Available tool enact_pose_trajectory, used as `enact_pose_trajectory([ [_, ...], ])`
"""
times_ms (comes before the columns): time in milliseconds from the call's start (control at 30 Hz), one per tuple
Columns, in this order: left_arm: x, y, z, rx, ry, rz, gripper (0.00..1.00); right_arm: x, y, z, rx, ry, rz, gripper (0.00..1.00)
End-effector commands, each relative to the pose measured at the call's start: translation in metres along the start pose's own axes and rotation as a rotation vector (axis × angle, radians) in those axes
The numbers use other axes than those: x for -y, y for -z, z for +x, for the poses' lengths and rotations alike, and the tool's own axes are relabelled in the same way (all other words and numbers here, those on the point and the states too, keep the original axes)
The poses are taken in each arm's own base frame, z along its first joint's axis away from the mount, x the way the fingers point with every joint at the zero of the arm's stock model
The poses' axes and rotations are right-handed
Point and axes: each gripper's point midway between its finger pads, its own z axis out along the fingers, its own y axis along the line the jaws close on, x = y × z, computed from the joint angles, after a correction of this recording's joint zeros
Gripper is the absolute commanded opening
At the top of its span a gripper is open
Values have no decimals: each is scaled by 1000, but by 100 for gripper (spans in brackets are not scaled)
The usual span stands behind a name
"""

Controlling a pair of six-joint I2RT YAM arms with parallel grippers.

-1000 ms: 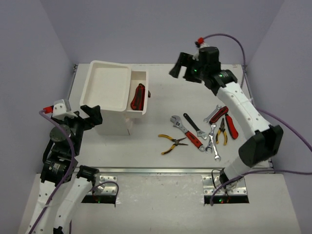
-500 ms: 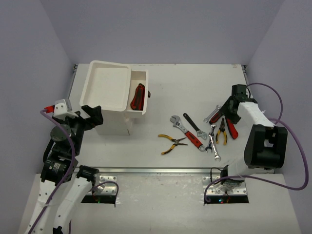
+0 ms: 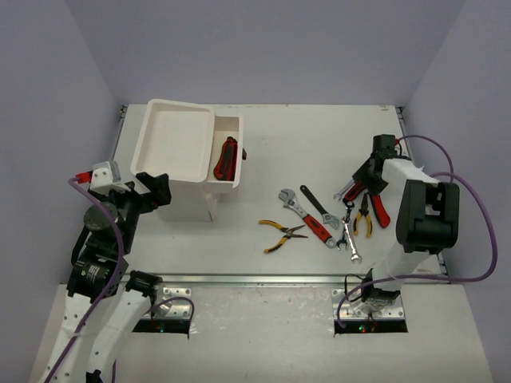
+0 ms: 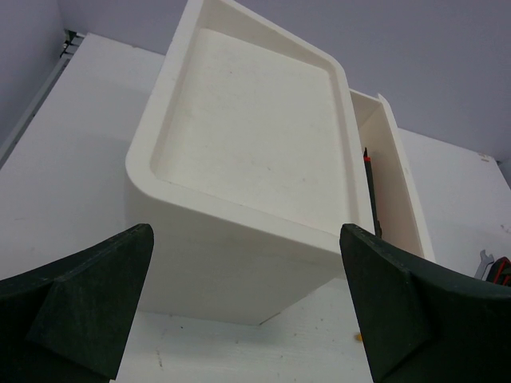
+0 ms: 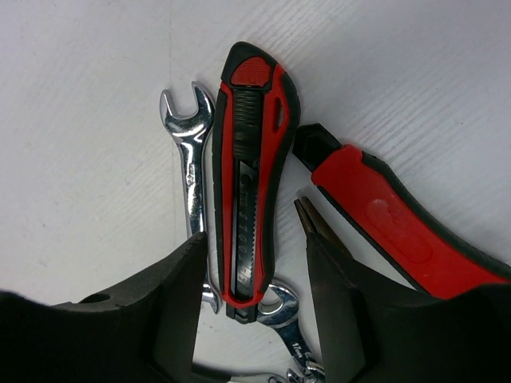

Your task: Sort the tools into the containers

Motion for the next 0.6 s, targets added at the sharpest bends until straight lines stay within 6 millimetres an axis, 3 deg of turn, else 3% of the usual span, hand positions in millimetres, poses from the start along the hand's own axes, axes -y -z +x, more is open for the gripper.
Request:
enact_pose_trajectory([
  [0, 8, -3, -5, 19, 1, 32, 100, -15, -7, -12, 30, -42, -34, 52],
  [200, 8, -3, -5, 18, 1, 34, 100, -17, -24, 2, -24, -33, -20, 50],
  [300, 9, -3, -5, 17, 1, 40, 100, -15, -31, 8, -49, -25, 1, 45],
  [567, 11, -3, -4, 15, 0, 49, 100, -12, -23, 10, -30, -18, 1, 25],
])
